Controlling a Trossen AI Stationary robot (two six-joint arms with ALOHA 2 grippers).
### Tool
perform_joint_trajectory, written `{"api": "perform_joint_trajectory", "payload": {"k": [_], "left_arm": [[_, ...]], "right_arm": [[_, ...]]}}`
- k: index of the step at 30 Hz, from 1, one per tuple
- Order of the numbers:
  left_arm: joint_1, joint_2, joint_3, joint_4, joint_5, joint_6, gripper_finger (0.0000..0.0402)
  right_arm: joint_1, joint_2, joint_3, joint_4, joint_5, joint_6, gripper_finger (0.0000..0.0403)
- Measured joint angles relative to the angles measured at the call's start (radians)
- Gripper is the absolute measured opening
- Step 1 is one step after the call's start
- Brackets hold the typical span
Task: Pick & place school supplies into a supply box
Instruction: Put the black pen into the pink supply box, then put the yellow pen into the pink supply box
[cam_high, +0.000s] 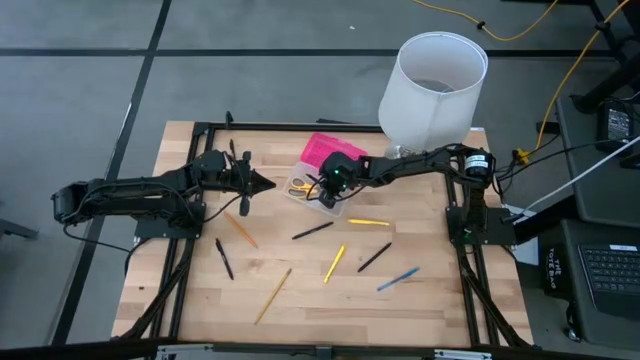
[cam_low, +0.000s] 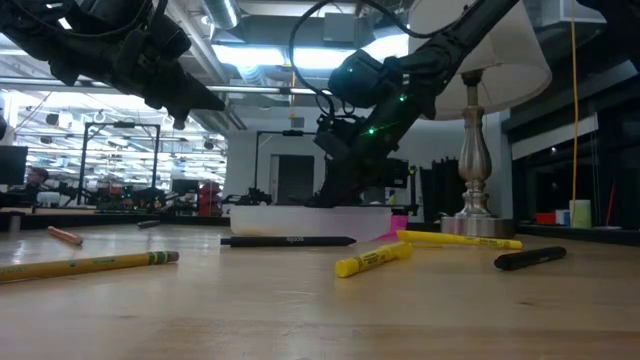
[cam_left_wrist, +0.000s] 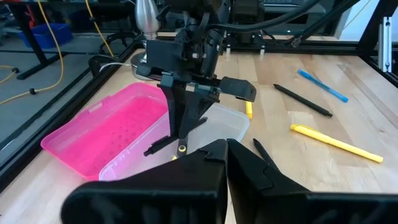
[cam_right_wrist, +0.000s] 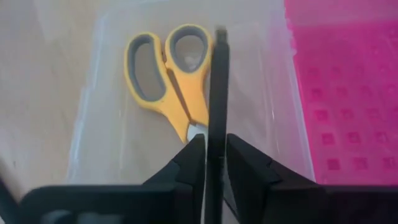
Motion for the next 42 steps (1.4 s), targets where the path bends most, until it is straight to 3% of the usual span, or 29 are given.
{"api": "perform_joint_trajectory", "payload": {"k": [12, 18, 24, 29, 33, 38, 42], "left_arm": [[0.000, 0.000, 0.000, 0.000, 0.000, 0.000, 0.0003], [0.000, 0.000, 0.000, 0.000, 0.000, 0.000, 0.0005], [0.000, 0.000, 0.000, 0.000, 0.000, -0.002, 0.0004], [0.000, 0.000, 0.000, -0.001, 0.002, -0.059, 0.0008], [0.000, 0.000, 0.000, 0.000, 0.003, -0.104, 0.0008], [0.000, 0.000, 0.000, 0.007, 0.004, -0.079, 0.0005], [-0.018, 0.000, 0.000, 0.027, 0.022, 0.006, 0.0002]], "right_arm": [[0.000, 0.000, -0.001, 0.076, 0.000, -0.073, 0.0082], [0.000, -0.010, -0.001, 0.136, -0.088, -0.155, 0.0083], [0.001, -0.124, -0.001, -0.050, -0.077, -0.188, 0.0076], [0.045, -0.238, -0.001, -0.165, -0.060, -0.195, 0.0037], [0.104, -0.324, -0.001, -0.298, 0.023, -0.195, 0.0007], [0.207, -0.397, -0.001, -0.381, 0.165, -0.169, 0.0020], [0.275, -0.414, -0.001, -0.408, 0.176, -0.135, 0.0020]]}}
